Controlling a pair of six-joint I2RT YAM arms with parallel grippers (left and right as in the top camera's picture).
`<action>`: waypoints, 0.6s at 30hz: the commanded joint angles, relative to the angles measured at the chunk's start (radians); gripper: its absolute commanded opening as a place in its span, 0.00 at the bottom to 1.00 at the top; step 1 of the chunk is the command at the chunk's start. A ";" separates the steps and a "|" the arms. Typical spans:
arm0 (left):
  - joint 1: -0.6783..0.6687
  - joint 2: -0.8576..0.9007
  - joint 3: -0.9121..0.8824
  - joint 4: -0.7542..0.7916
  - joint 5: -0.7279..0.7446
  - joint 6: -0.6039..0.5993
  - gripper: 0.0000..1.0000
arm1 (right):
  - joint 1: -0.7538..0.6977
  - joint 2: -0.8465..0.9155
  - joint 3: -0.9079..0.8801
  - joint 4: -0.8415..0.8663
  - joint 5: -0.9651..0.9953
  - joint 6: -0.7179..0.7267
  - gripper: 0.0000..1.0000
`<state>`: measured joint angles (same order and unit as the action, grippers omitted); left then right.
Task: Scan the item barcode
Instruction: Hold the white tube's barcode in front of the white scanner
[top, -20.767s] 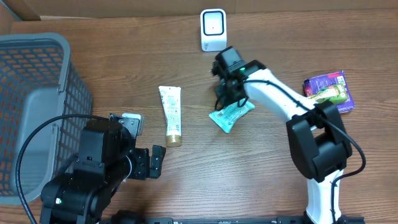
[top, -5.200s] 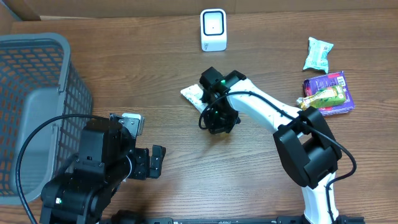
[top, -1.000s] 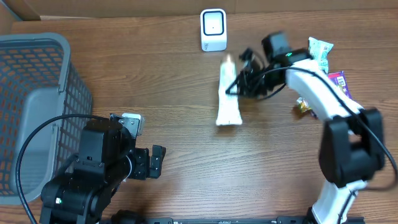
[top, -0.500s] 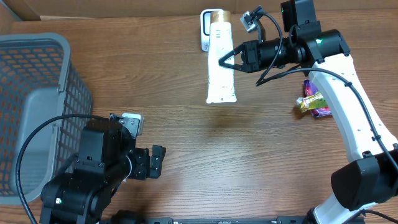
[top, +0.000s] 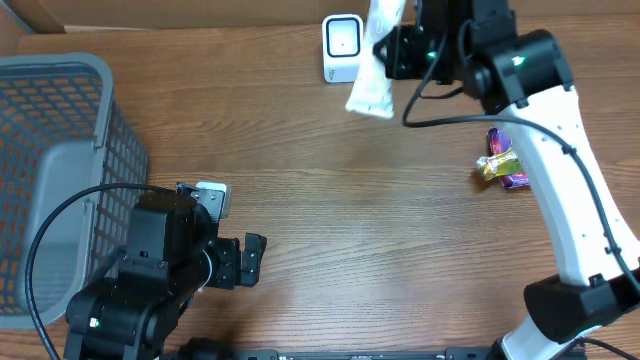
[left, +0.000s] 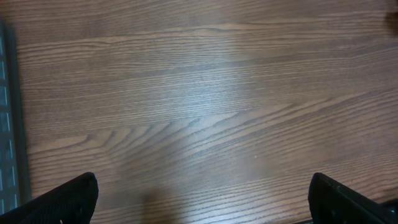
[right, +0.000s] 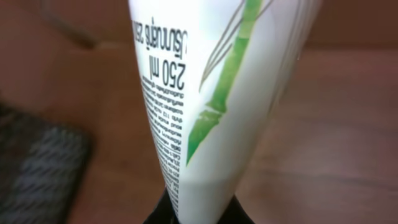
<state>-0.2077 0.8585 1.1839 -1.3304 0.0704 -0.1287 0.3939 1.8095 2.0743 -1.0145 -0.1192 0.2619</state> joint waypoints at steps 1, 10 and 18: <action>0.005 -0.001 0.002 0.003 -0.011 -0.010 1.00 | 0.066 0.012 0.040 0.046 0.564 -0.055 0.04; 0.005 -0.001 0.002 0.003 -0.011 -0.010 1.00 | 0.133 0.236 0.040 0.327 0.901 -0.486 0.04; 0.005 -0.001 0.002 0.003 -0.011 -0.010 1.00 | 0.134 0.451 0.040 0.650 0.990 -0.980 0.04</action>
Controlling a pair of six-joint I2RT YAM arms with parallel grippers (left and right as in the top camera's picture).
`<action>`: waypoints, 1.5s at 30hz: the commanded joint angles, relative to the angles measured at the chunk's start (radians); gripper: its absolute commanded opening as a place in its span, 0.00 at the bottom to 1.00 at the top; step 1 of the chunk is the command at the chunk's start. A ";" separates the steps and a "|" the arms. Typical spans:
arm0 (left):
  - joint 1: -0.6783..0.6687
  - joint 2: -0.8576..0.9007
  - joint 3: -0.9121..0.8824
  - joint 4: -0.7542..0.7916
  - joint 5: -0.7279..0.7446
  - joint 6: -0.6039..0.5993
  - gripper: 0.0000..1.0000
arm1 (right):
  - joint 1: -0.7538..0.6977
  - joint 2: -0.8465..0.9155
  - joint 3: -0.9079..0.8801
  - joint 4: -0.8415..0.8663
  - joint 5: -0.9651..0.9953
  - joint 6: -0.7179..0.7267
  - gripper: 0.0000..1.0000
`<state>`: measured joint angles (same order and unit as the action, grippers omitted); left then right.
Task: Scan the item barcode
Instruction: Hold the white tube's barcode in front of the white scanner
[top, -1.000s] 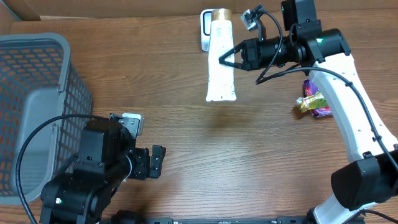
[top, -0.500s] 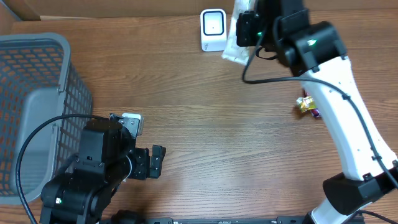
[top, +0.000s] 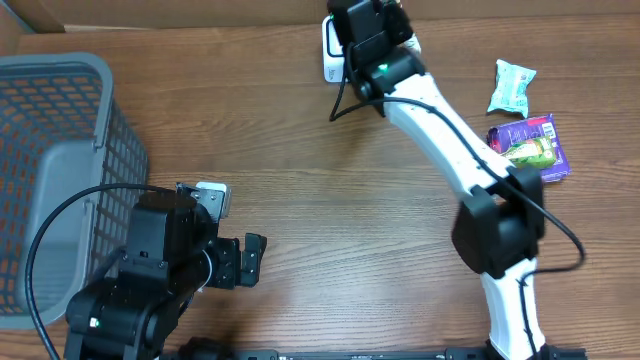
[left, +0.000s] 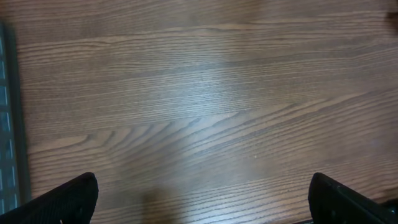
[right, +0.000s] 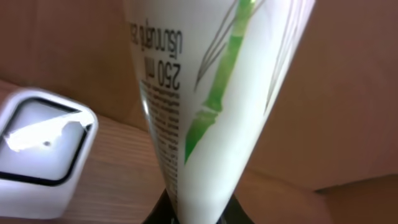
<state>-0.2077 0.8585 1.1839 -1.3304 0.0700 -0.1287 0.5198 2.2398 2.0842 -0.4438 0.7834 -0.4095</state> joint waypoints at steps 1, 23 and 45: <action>0.005 -0.001 0.002 0.003 -0.011 -0.010 0.99 | 0.008 0.042 0.030 0.111 0.088 -0.380 0.04; 0.005 -0.001 0.002 0.003 -0.011 -0.010 1.00 | 0.006 0.212 0.016 0.247 -0.017 -0.689 0.04; 0.005 -0.001 0.002 0.003 -0.011 -0.010 1.00 | 0.042 0.010 0.016 -0.130 -0.105 -0.570 0.04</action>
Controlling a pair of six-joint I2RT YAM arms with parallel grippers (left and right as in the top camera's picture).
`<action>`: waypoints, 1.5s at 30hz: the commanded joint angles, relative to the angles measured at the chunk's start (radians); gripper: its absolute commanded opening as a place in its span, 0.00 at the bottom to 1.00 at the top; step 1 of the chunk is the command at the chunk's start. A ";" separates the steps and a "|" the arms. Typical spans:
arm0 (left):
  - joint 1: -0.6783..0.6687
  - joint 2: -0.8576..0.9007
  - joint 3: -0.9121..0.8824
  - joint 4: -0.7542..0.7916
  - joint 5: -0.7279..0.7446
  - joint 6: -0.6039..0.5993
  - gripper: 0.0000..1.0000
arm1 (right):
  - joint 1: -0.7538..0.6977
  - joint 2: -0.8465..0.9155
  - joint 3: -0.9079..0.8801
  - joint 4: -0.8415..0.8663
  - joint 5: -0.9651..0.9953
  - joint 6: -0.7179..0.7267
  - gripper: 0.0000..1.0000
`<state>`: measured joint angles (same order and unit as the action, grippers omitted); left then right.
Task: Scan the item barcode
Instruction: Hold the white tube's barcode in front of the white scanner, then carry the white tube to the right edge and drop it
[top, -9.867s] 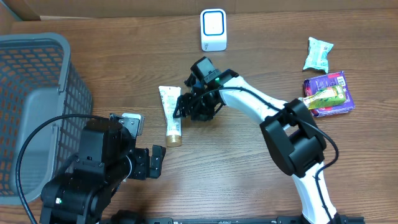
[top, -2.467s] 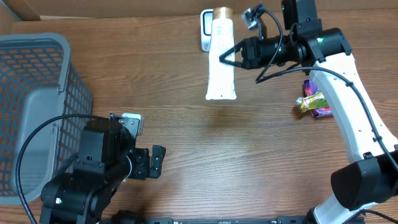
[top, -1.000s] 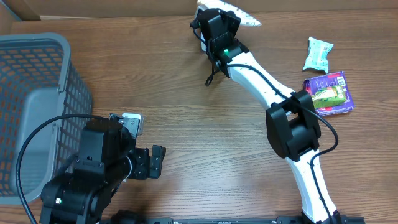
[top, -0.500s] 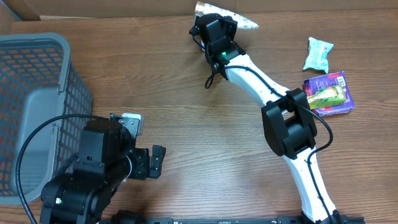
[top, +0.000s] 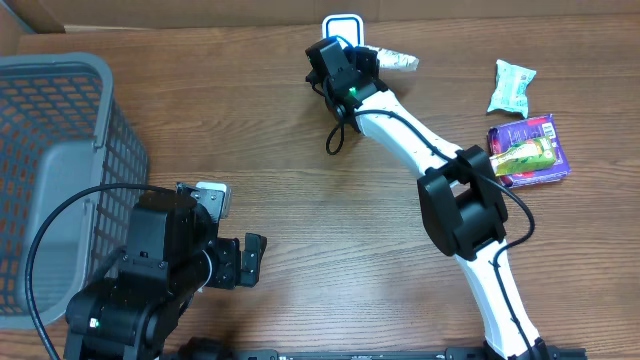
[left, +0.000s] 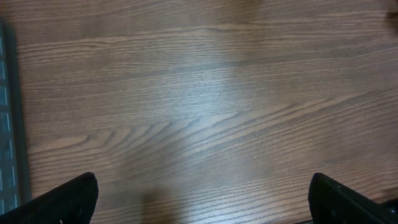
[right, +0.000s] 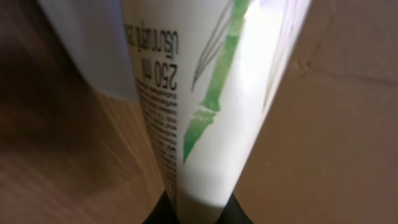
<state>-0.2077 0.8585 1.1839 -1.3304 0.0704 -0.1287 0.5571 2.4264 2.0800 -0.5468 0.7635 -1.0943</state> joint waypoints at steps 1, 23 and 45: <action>0.005 -0.001 0.002 0.003 -0.011 -0.010 0.99 | 0.006 -0.202 0.020 -0.059 -0.122 0.143 0.04; 0.005 -0.001 0.002 0.003 -0.011 -0.010 1.00 | -0.439 -0.562 -0.235 -0.511 -0.893 1.795 0.04; 0.005 -0.001 0.002 0.003 -0.011 -0.010 1.00 | -0.650 -0.573 -0.741 0.208 -0.680 1.981 0.22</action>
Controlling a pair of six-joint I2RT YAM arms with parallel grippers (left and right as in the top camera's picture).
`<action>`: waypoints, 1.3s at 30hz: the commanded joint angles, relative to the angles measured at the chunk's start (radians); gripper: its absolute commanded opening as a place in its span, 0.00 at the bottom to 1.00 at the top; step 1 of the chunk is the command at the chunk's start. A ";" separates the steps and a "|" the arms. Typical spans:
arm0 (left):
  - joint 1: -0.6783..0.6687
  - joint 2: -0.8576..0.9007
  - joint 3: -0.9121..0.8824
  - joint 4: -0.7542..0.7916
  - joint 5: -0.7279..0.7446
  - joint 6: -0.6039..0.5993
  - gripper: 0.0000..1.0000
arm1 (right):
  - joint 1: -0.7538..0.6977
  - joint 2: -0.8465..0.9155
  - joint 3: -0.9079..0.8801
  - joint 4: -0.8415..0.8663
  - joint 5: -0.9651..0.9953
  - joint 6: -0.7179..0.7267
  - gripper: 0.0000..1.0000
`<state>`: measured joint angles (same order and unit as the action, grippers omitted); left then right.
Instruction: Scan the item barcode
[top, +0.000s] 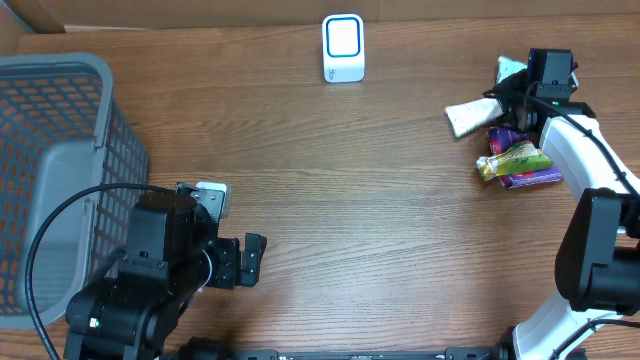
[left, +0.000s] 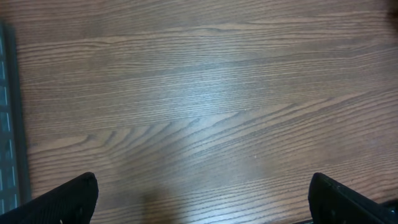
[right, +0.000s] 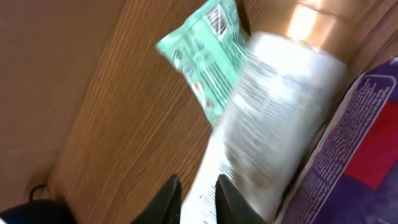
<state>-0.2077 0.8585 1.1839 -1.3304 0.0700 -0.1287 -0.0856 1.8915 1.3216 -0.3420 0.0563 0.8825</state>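
Observation:
The white tube (top: 466, 116) with small print lies tilted at the right side of the table, its far end against the snack pile. In the right wrist view the tube (right: 273, 118) is blurred and runs away from my right gripper (right: 199, 198), whose fingers stand slightly apart on either side of its near end: open. In the overhead view the right gripper (top: 502, 98) is beside the pile. The white scanner (top: 343, 47) stands at the back middle. My left gripper (left: 202, 202) is open over bare wood, holding nothing.
A green packet (right: 208, 46), a purple pack (top: 520, 168) and a yellow-green wrapper (top: 510, 158) lie together at the right. A grey mesh basket (top: 60, 170) fills the left side. The left arm (top: 160, 270) sits near the front left.
My right gripper has moved with the tube from the scanner at the back to the snack pile at the right. Its fingers now stand apart around the tube. The left arm is unchanged.
My right gripper held the tube by its flat end, just right of the scanner. Then it was at the scanner, and later it held the tube lying across the scanner's face. Now the tube is at the pile on the right, with the fingers apart.

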 joint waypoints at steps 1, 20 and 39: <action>0.005 -0.001 0.002 0.003 -0.011 -0.010 1.00 | -0.008 -0.051 0.021 0.002 0.018 0.004 0.22; 0.005 -0.001 0.002 0.003 -0.011 -0.010 1.00 | 0.020 -0.842 0.135 -0.525 -0.458 -0.393 1.00; 0.005 -0.001 0.002 0.003 -0.011 -0.010 1.00 | 0.020 -1.070 0.038 -0.864 -0.280 -0.710 1.00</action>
<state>-0.2077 0.8585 1.1839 -1.3304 0.0700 -0.1284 -0.0692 0.8516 1.4158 -1.2846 -0.2817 0.3779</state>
